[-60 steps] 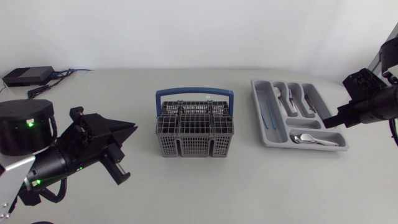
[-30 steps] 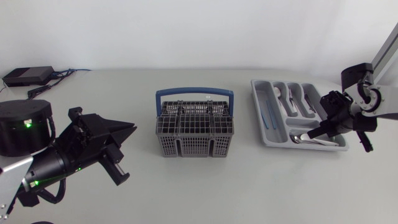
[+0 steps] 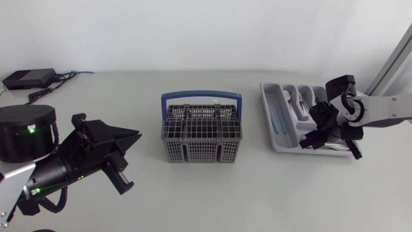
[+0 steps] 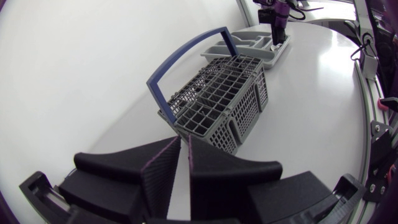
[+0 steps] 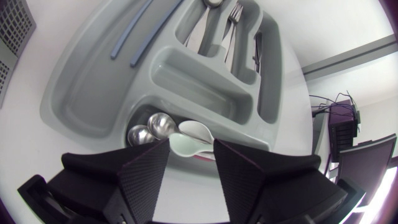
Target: Unload the cutlery basket into the drawer organizer.
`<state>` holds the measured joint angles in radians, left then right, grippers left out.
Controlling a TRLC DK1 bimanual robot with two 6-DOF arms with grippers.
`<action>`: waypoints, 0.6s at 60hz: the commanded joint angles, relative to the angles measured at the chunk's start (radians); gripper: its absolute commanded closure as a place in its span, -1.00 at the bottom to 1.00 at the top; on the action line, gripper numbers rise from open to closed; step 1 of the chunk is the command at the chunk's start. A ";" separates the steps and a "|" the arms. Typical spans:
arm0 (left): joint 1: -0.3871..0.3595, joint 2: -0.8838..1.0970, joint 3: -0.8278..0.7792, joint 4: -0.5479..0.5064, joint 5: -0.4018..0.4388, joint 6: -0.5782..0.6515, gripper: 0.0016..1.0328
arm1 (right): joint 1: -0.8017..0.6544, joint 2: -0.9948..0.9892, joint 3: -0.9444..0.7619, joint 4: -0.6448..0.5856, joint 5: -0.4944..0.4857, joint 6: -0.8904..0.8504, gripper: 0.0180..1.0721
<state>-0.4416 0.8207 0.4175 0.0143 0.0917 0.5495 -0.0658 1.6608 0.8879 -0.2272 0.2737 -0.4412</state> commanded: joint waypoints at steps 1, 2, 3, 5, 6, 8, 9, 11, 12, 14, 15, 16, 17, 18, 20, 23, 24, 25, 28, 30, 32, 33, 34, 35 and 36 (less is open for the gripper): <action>-0.005 -0.018 -0.011 -0.007 -0.001 -0.011 0.39 | 0.023 -0.059 -0.010 0.009 0.002 0.033 -0.39; -0.005 -0.020 -0.013 -0.008 -0.001 -0.011 0.39 | 0.027 -0.073 -0.014 0.008 -0.001 0.035 -0.39; -0.005 -0.022 -0.013 -0.008 -0.001 -0.011 0.39 | 0.031 -0.082 -0.014 0.008 -0.002 0.036 -0.39; -0.005 -0.022 -0.013 -0.008 -0.001 -0.011 0.39 | 0.040 -0.108 -0.018 0.008 -0.005 0.038 -0.43; -0.005 -0.022 -0.013 -0.008 -0.001 -0.011 0.39 | 0.046 -0.124 -0.021 0.008 -0.007 0.042 -0.45; -0.005 -0.022 -0.013 -0.008 -0.001 -0.011 0.39 | 0.057 -0.147 -0.024 0.000 -0.008 0.047 -0.47; -0.003 -0.022 -0.014 -0.007 -0.001 -0.011 0.39 | 0.067 -0.170 -0.029 -0.008 -0.019 0.048 -0.47; -0.003 -0.022 -0.014 -0.007 -0.001 -0.011 0.39 | 0.080 -0.193 -0.037 -0.008 -0.033 0.050 -0.47; -0.003 -0.020 -0.014 -0.005 -0.001 -0.013 0.39 | 0.089 -0.214 -0.044 -0.008 -0.041 0.052 -0.47; -0.002 -0.017 -0.014 -0.004 -0.001 -0.013 0.39 | 0.109 -0.243 -0.053 -0.009 -0.053 0.059 -0.47; 0.000 -0.014 -0.013 -0.002 -0.001 -0.013 0.39 | 0.119 -0.257 -0.056 -0.014 -0.060 0.061 -0.47; 0.001 -0.009 -0.013 0.000 -0.001 -0.013 0.39 | 0.133 -0.276 -0.063 -0.021 -0.076 0.062 -0.47; 0.004 -0.005 -0.013 0.000 -0.001 -0.013 0.39 | 0.152 -0.291 -0.067 -0.027 -0.091 0.065 -0.46; 0.006 -0.003 -0.011 0.001 -0.001 -0.013 0.39 | 0.161 -0.300 -0.069 -0.031 -0.102 0.071 -0.46; 0.007 0.003 -0.009 0.003 -0.001 -0.014 0.39 | 0.184 -0.320 -0.072 -0.044 -0.108 0.088 -0.42; 0.009 0.023 -0.006 0.009 0.000 -0.020 0.39 | 0.227 -0.349 -0.075 -0.061 -0.137 0.110 -0.21; 0.007 0.029 -0.006 0.013 0.002 -0.022 0.39 | 0.242 -0.360 -0.078 -0.063 -0.153 0.119 -0.12; 0.006 0.037 -0.005 0.016 0.002 -0.025 0.40 | 0.256 -0.371 -0.079 -0.063 -0.160 0.125 -0.05; 0.004 0.054 -0.003 0.024 0.003 -0.029 0.40 | 0.316 -0.403 -0.090 -0.057 -0.166 0.148 0.22; 0.004 0.072 0.001 0.033 0.006 -0.036 0.40 | 0.350 -0.417 -0.092 -0.055 -0.168 0.159 0.35; 0.004 0.087 0.006 0.038 0.009 -0.042 0.41 | 0.379 -0.421 -0.090 -0.054 -0.169 0.170 0.47; 0.004 0.103 0.014 0.041 0.017 -0.049 0.41 | 0.406 -0.427 -0.087 -0.052 -0.171 0.182 0.61; 0.004 0.109 0.018 0.041 0.023 -0.053 0.41 | 0.420 -0.429 -0.086 -0.050 -0.172 0.190 0.69; 0.004 0.120 0.023 0.042 0.028 -0.057 0.41 | 0.435 -0.429 -0.083 -0.049 -0.176 0.197 0.76; 0.006 0.127 0.027 0.042 0.031 -0.059 0.41 | 0.446 -0.429 -0.081 -0.046 -0.177 0.200 0.82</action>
<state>-0.4404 0.9028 0.4179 0.0425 0.1051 0.5224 0.3241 1.2442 0.8253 -0.2687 0.1043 -0.2943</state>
